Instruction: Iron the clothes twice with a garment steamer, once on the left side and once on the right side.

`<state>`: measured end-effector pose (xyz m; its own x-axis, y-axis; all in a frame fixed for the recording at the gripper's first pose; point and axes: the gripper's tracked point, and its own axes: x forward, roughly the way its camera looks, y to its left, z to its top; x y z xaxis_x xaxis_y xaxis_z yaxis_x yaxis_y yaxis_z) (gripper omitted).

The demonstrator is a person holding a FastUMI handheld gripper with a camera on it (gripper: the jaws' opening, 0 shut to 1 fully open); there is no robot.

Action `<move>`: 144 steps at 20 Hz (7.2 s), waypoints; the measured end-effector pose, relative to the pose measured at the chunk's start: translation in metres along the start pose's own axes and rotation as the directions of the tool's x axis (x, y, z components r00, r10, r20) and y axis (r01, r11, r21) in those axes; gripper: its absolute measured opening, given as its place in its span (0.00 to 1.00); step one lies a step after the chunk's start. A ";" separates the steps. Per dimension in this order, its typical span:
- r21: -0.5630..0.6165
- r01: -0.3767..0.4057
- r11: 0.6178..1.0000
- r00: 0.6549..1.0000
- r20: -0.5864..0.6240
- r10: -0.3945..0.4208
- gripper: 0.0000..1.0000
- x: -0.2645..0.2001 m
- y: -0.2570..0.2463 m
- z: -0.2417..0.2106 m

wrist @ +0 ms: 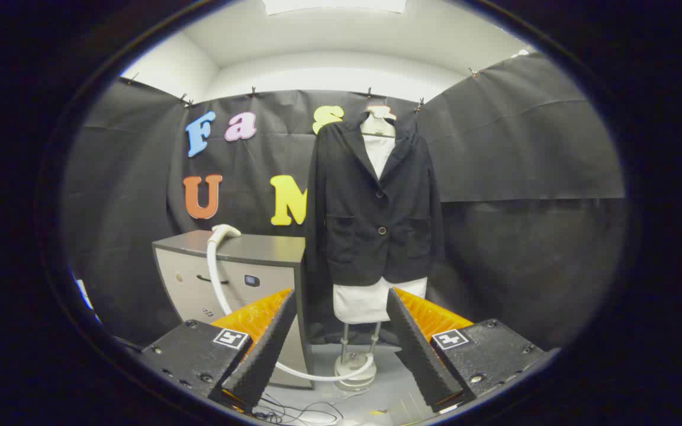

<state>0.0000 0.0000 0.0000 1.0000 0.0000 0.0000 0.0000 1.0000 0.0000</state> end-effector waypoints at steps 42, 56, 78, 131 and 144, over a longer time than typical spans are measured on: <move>-0.031 -0.335 0.942 0.935 -0.132 0.328 0.98 0.221 0.221 0.098; -0.070 -0.519 0.852 0.803 -0.380 0.459 0.94 0.353 0.400 0.039; 0.044 -0.497 0.867 0.714 -0.548 0.437 0.38 0.356 0.414 0.014; -0.030 0.090 0.995 0.984 0.154 -0.084 0.38 0.293 -0.037 0.261; -0.031 0.119 0.992 0.992 -0.044 -0.120 0.38 0.281 -0.050 0.168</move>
<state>0.2813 -0.0497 0.1685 0.9918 -0.1205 -0.0437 0.1192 0.9924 -0.0314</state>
